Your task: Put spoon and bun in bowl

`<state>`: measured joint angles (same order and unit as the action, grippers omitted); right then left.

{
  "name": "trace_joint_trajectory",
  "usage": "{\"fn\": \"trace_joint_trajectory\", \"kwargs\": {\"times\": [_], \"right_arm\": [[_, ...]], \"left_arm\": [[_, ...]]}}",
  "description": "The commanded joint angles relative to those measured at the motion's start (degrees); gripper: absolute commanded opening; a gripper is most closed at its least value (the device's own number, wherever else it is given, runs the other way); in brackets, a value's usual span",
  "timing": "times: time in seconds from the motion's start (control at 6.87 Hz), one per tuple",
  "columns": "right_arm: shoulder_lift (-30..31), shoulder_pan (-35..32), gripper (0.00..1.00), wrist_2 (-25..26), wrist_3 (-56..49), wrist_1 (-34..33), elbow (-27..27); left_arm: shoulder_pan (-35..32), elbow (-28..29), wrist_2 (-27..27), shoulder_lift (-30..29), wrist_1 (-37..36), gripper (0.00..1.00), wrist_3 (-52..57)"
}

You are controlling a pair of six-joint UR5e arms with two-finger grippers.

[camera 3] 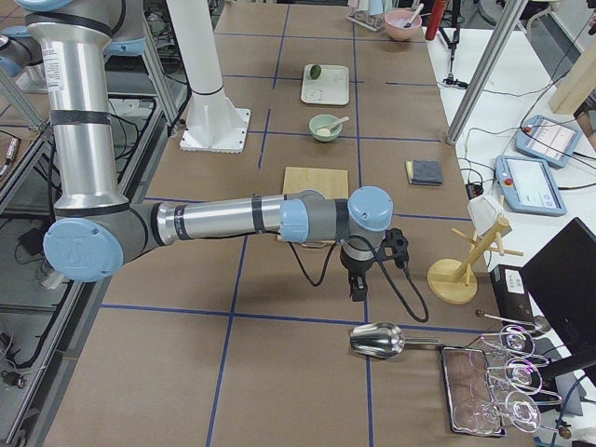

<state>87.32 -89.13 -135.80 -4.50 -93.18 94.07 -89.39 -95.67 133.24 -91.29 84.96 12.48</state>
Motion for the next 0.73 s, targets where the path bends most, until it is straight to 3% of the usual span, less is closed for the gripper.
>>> {"fn": "trace_joint_trajectory", "kwargs": {"times": [0.0,0.58], "right_arm": [[1.1,-0.5,1.00,0.0,0.2,1.4,-0.4],[1.0,-0.5,1.00,-0.5,0.5,1.3,-0.3]], "left_arm": [[-0.1,0.0,0.0,0.7,-0.1,1.00,-0.1],[-0.1,1.1,0.1,2.0,0.1,1.00,-0.4]]}}
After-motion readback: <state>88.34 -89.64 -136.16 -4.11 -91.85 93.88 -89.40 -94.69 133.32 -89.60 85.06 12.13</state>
